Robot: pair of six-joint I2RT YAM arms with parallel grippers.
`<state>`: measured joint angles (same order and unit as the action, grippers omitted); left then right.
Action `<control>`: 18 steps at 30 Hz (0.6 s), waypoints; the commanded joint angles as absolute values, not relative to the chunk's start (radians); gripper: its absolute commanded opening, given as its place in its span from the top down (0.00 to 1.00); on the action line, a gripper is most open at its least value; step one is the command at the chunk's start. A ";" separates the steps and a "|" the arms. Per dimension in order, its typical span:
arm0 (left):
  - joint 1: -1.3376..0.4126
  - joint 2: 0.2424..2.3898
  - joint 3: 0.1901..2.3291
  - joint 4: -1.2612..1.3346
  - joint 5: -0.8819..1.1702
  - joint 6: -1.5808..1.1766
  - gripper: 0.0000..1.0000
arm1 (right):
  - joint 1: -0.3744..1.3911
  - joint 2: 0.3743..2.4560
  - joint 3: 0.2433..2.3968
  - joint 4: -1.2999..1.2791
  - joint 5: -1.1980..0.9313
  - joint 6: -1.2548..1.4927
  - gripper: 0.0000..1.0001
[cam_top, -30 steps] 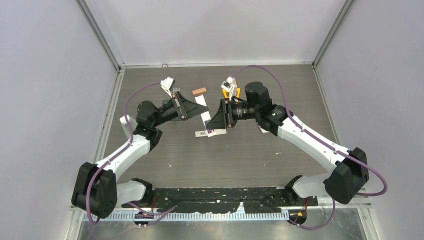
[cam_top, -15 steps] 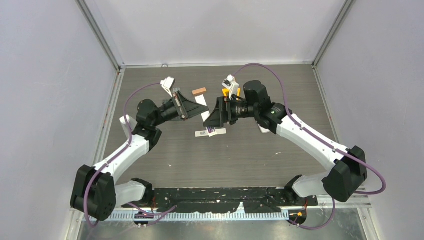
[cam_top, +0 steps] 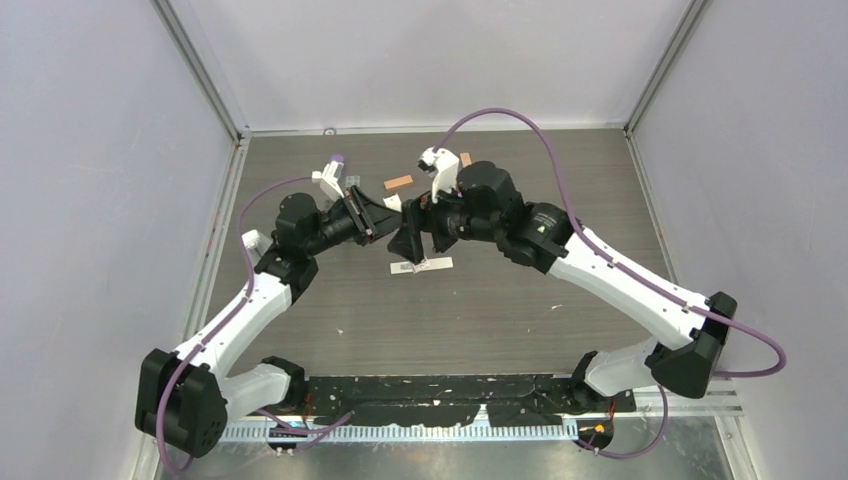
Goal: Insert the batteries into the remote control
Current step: Place the remote control at the center of the board.
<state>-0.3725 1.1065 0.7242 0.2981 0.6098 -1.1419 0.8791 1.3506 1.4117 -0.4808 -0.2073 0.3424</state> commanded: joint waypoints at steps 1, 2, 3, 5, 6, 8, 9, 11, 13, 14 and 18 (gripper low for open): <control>-0.370 1.069 0.766 0.244 0.565 -1.120 1.00 | 0.940 1.420 1.508 -0.573 0.029 0.250 0.13; -0.370 1.067 0.764 0.239 0.562 -1.123 1.00 | 0.946 1.438 1.515 -0.575 0.039 0.238 0.14; -0.370 1.065 0.762 0.237 0.560 -1.124 1.00 | 0.957 1.447 1.529 -0.581 0.048 0.236 0.16; -0.370 1.062 0.755 0.238 0.555 -1.129 1.00 | 0.969 1.490 1.558 -0.604 0.067 0.228 0.19; -0.370 1.062 0.754 0.238 0.554 -1.132 1.00 | 0.979 1.499 1.566 -0.612 0.095 0.222 0.20; -0.370 1.058 0.751 0.238 0.552 -1.133 1.00 | 0.991 1.519 1.581 -0.634 0.132 0.215 0.20; -0.370 1.056 0.749 0.239 0.552 -1.134 1.00 | 0.992 1.528 1.584 -0.638 0.137 0.214 0.20; -0.370 1.056 0.745 0.241 0.552 -1.137 1.00 | 0.995 1.538 1.584 -0.638 0.141 0.215 0.23; -0.370 1.056 0.745 0.241 0.550 -1.139 1.00 | 0.995 1.544 1.584 -0.639 0.141 0.222 0.29; -0.370 1.054 0.742 0.241 0.550 -1.138 1.00 | 0.995 1.546 1.583 -0.638 0.143 0.224 0.36; -0.369 1.056 0.728 0.262 0.548 -1.135 0.93 | 0.996 1.561 1.599 -0.668 0.157 0.255 0.55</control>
<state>-0.3725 1.0840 0.7238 0.2119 0.5526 -1.1435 0.9894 1.5589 1.5345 -0.6559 0.1104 0.2394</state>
